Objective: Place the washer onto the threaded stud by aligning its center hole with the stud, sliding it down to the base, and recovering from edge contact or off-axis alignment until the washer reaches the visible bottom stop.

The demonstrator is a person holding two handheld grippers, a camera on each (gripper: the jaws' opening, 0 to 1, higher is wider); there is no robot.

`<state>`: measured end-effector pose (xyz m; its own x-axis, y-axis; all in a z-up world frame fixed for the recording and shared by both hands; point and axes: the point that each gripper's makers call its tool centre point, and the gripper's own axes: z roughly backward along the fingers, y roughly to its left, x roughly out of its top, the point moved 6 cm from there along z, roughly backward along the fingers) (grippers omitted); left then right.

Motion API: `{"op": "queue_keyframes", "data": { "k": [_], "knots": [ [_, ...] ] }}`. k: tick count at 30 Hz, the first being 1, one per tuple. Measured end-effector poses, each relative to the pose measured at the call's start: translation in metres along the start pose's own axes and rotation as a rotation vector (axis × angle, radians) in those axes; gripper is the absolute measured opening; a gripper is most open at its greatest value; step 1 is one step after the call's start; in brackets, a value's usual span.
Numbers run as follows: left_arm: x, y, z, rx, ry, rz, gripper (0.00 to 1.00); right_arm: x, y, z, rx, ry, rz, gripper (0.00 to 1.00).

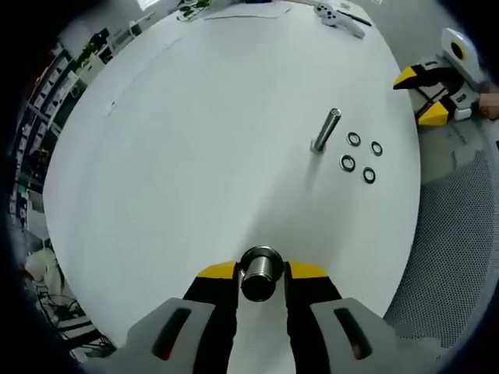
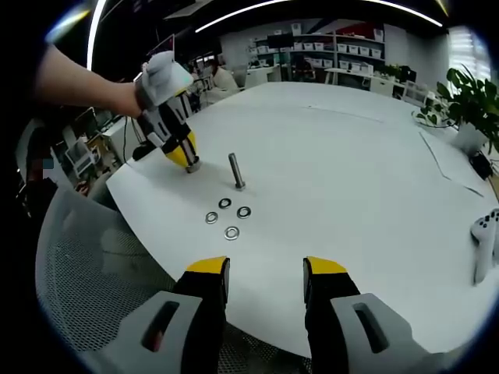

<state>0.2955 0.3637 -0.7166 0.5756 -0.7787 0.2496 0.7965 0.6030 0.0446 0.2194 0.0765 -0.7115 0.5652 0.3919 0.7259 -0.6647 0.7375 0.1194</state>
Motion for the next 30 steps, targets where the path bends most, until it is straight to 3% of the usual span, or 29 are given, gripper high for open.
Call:
{"op": "queue_keyframes", "data": {
  "k": [7, 10, 24, 30],
  "knots": [
    [-0.007, -0.003, 0.008, 0.024, -0.056, 0.062, 0.28, -0.001, 0.001, -0.001, 0.002, 0.004, 0.002, 0.41],
    [-0.01, -0.006, 0.011, 0.03, -0.116, 0.125, 0.3, -0.001, 0.001, -0.001, 0.003, 0.006, 0.004, 0.41],
    [-0.029, -0.024, 0.03, 0.124, -0.255, 0.243, 0.33, -0.003, 0.002, -0.001, 0.004, 0.017, 0.013, 0.41],
    [-0.036, -0.038, 0.04, 0.149, -0.343, 0.315, 0.34, -0.004, 0.002, -0.001, 0.005, 0.024, 0.014, 0.41]
  ]
}}
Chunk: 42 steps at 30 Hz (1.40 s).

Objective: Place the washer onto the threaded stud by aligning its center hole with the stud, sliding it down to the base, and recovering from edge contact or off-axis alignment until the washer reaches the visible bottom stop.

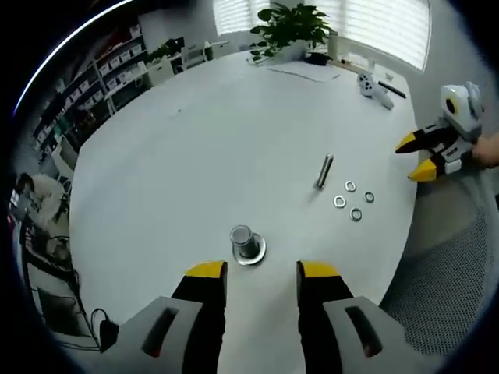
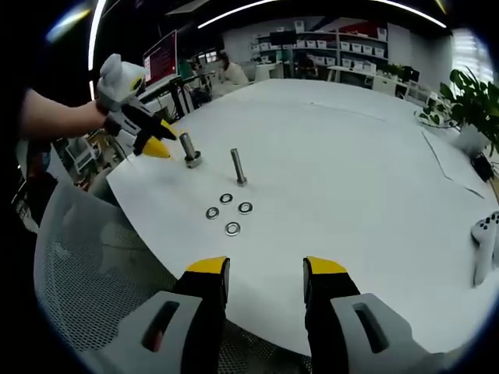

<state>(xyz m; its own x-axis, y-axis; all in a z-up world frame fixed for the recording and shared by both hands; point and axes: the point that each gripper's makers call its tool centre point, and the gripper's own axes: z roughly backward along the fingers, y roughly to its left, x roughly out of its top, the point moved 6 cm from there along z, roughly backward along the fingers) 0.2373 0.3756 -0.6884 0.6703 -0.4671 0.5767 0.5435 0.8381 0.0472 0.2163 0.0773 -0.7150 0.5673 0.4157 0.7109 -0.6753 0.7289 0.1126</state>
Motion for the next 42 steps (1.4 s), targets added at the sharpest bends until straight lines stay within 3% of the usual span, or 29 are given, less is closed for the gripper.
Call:
{"op": "queue_keyframes", "data": {
  "k": [8, 21, 36, 42],
  "knots": [
    [-0.013, -0.019, 0.01, 0.004, -0.056, 0.059, 0.34, -0.001, 0.0, -0.001, 0.003, 0.005, 0.002, 0.41],
    [-0.028, -0.029, 0.027, 0.039, -0.158, 0.181, 0.37, -0.002, 0.0, -0.002, 0.005, 0.019, 0.012, 0.41],
    [-0.045, -0.044, 0.033, 0.04, -0.204, 0.25, 0.38, -0.002, -0.002, -0.002, -0.002, 0.033, 0.014, 0.41],
    [-0.05, -0.047, 0.033, 0.032, -0.2, 0.239, 0.38, -0.004, -0.003, -0.003, -0.004, 0.042, 0.018, 0.41]
  ]
}}
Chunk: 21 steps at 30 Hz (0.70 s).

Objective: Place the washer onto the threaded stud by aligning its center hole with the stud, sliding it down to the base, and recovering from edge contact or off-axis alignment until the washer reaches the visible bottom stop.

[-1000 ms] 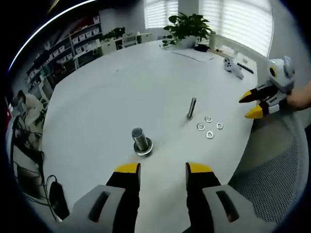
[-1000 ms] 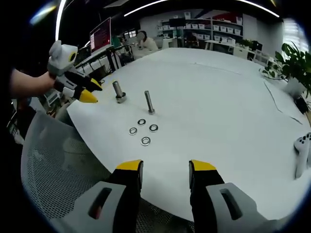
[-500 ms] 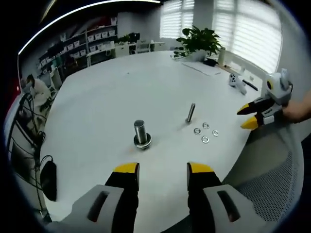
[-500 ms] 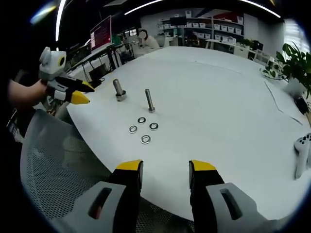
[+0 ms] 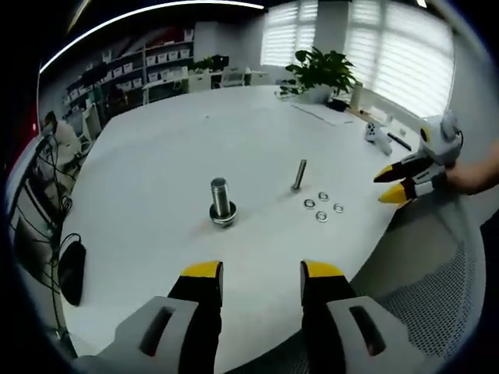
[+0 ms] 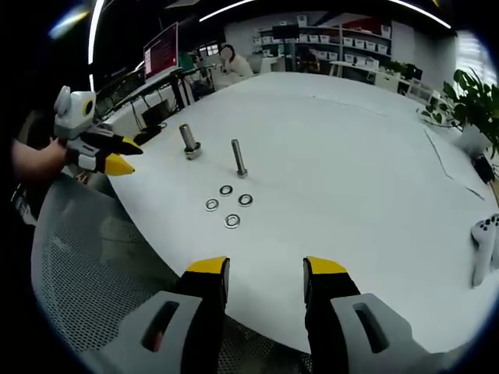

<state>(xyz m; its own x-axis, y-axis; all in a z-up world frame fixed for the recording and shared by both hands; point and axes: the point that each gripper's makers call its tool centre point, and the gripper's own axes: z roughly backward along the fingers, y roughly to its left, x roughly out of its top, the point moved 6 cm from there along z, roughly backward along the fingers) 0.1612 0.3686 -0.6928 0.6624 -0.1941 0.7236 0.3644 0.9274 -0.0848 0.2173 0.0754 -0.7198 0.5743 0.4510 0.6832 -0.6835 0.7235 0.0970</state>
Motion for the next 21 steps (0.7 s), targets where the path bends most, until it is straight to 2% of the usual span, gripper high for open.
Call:
{"op": "queue_keyframes", "data": {
  "k": [11, 15, 21],
  "knots": [
    [-0.012, 0.001, 0.005, 0.021, -0.037, 0.028, 0.36, -0.002, 0.0, 0.0, 0.001, 0.022, 0.015, 0.41],
    [-0.007, 0.002, 0.006, 0.03, -0.073, 0.032, 0.35, -0.005, 0.0, 0.0, 0.0, 0.033, 0.019, 0.41],
    [-0.012, 0.002, 0.008, 0.041, -0.084, 0.037, 0.35, -0.008, 0.003, -0.001, 0.006, 0.045, 0.03, 0.41]
  ]
}}
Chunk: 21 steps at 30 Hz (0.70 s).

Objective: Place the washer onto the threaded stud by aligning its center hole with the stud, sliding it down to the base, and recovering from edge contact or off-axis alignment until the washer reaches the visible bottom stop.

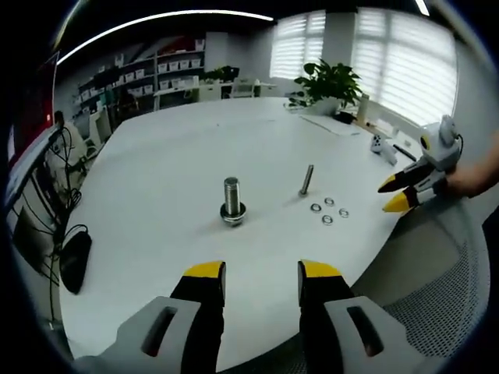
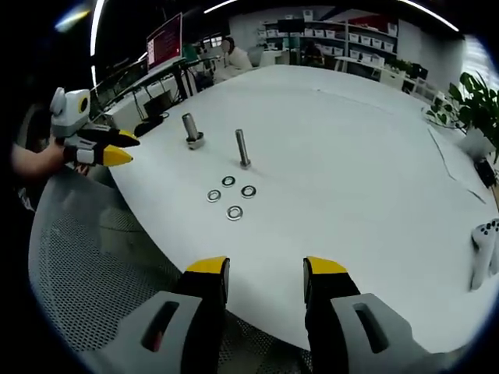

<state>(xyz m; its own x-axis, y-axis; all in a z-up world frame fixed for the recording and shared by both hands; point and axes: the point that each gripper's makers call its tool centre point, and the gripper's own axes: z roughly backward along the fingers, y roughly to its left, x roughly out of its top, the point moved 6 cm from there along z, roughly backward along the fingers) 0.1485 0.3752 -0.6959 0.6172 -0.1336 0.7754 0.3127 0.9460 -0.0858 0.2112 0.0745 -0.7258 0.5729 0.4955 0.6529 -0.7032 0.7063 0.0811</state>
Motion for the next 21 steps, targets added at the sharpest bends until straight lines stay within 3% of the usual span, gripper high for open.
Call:
{"op": "queue_keyframes", "data": {
  "k": [15, 21],
  "knots": [
    [-0.0086, -0.0025, -0.0008, -0.01, 0.034, -0.025, 0.35, 0.0011, 0.0049, 0.0035, 0.008, -0.031, -0.018, 0.41],
    [-0.0087, -0.0028, -0.0008, -0.018, 0.04, -0.021, 0.35, -0.0015, 0.0063, 0.0007, 0.014, -0.002, 0.003, 0.41]
  ]
}}
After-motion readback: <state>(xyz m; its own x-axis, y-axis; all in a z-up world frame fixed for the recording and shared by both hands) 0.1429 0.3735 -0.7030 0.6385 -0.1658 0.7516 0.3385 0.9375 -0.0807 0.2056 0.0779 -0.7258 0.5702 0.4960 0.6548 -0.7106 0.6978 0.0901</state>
